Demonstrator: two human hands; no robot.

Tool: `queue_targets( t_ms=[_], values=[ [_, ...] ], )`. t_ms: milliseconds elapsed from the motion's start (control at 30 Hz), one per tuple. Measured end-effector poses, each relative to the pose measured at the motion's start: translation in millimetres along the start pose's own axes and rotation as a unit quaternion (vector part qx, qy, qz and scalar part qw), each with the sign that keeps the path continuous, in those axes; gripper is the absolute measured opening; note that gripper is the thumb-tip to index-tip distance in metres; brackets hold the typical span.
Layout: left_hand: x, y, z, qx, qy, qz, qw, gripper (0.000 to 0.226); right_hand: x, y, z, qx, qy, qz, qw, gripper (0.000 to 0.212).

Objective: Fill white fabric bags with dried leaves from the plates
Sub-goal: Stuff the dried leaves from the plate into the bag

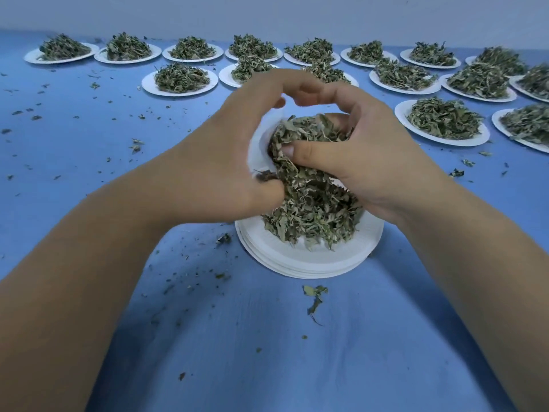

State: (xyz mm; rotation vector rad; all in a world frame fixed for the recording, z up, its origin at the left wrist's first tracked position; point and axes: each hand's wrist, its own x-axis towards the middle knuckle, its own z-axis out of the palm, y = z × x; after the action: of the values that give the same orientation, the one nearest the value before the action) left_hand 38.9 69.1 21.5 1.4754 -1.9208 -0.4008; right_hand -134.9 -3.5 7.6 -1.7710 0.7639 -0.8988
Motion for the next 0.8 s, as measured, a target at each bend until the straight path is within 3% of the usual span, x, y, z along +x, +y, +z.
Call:
queue_targets(
  t_ms=[67,167,233,533,800],
  values=[
    [-9,0,-8,-0.010,0.011,0.011,1.000,0.065,1,2,-1,-0.011,0.007,0.002,1.000,0.044],
    [-11,-4,-10,-0.064,0.109,-0.025,0.992,0.027,1,2,0,-0.001,0.010,-0.017,1.000,0.031],
    [-8,-3,-5,-0.053,0.104,-0.054,0.992,0.013,2,2,0,-0.003,0.016,-0.027,1.000,0.028],
    [-10,-7,5,-0.095,0.096,-0.060,0.989,0.009,0,4,-3,-0.109,0.021,-0.051,0.993,0.027],
    [-8,-7,8,-0.022,0.137,-0.032,0.990,0.005,-2,4,4,-0.211,0.057,-0.059,0.974,0.019]
  ],
)
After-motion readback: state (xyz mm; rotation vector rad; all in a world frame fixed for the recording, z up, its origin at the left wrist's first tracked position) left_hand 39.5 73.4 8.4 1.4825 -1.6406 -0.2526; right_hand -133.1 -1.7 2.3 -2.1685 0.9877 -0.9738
